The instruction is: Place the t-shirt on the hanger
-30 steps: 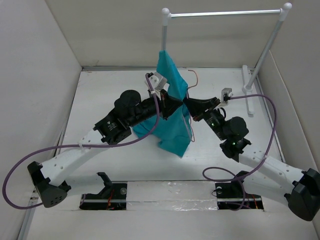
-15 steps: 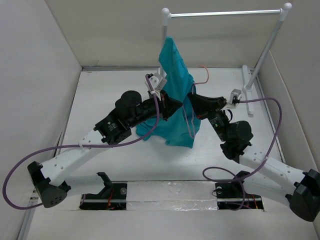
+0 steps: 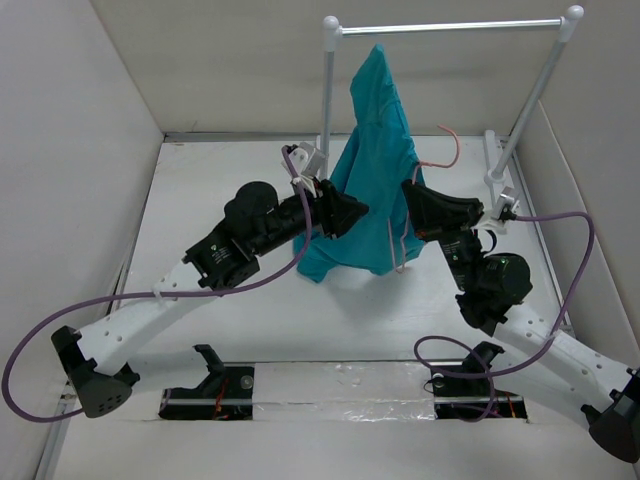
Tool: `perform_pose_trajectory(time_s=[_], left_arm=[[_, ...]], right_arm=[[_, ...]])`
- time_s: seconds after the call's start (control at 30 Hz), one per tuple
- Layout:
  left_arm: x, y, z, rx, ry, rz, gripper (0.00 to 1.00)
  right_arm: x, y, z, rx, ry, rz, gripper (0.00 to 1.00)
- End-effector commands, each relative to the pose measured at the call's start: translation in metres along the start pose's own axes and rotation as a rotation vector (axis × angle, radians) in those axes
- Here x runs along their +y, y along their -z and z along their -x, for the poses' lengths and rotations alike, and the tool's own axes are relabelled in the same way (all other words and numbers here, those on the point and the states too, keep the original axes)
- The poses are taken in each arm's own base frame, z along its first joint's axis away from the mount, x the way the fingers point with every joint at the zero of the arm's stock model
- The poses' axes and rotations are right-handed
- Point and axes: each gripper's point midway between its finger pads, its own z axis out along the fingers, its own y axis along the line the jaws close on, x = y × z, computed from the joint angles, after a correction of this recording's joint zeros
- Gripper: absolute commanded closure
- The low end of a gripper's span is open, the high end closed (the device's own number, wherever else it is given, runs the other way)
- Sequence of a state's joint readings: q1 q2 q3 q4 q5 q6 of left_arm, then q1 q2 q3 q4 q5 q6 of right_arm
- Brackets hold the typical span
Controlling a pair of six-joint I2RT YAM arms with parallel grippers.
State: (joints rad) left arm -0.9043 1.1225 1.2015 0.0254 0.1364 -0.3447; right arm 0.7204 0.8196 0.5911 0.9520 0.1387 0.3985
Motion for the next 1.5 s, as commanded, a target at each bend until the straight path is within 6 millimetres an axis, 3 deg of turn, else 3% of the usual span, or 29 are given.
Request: perform_pose_trajectory(time_s=[0.0, 0.07, 0.1, 0.17, 0.2, 0.4, 0.93, 1.13, 1.17, 1.23, 1.4, 1.47], left_arm=[[-0.034, 0.018, 0.078, -0.242, 0.044, -0.082, 0.67], [-0.036, 0.01, 0.083, -0.249, 0.058, -0.083, 0.59], [-0.042, 0.01, 0.097, -0.277, 0.062, -0.098, 0.57], [-0.042, -0.001, 0.099, -0.279, 0.075, -0.101, 0.52], [-0.043, -0.002, 0.109, -0.309, 0.084, -0.097, 0.51], [-0.042, -0.022, 0.122, -0.364, 0.128, -0.094, 0.44], [-0.012, -0.081, 0.109, -0.351, 0.146, 0.025, 0.4], [-0.011, -0.085, 0.104, -0.386, 0.159, -0.005, 0.52], [-0.011, -0.085, 0.103, -0.385, 0.158, -0.006, 0.62], [-0.008, -0.086, 0.098, -0.382, 0.16, -0.003, 0.68], [-0.009, -0.077, 0.089, -0.381, 0.162, -0.022, 0.97], [-0.01, -0.071, 0.091, -0.389, 0.167, -0.026, 1.0]], right_arm=[[0.012, -0.005, 0.032, -0.111, 0.006, 0.03, 1.0], [0.011, -0.004, 0.027, -0.095, 0.006, 0.03, 1.0], [0.009, -0.003, 0.023, -0.084, 0.006, 0.027, 1.0], [0.009, -0.002, 0.017, -0.067, 0.002, 0.027, 1.0], [0.009, -0.001, 0.014, -0.058, 0.0, 0.028, 1.0], [0.005, 0.006, -0.002, -0.005, -0.006, 0.023, 1.0], [0.004, 0.008, -0.02, 0.064, 0.005, 0.029, 1.0], [0.005, 0.008, -0.032, 0.105, 0.003, 0.037, 1.0], [0.004, 0.009, -0.034, 0.112, 0.004, 0.034, 1.0], [0.002, 0.008, -0.038, 0.12, 0.0, 0.029, 1.0], [0.0, 0.008, -0.047, 0.148, -0.01, 0.023, 1.0], [0.002, 0.009, -0.05, 0.157, -0.02, 0.022, 1.0]])
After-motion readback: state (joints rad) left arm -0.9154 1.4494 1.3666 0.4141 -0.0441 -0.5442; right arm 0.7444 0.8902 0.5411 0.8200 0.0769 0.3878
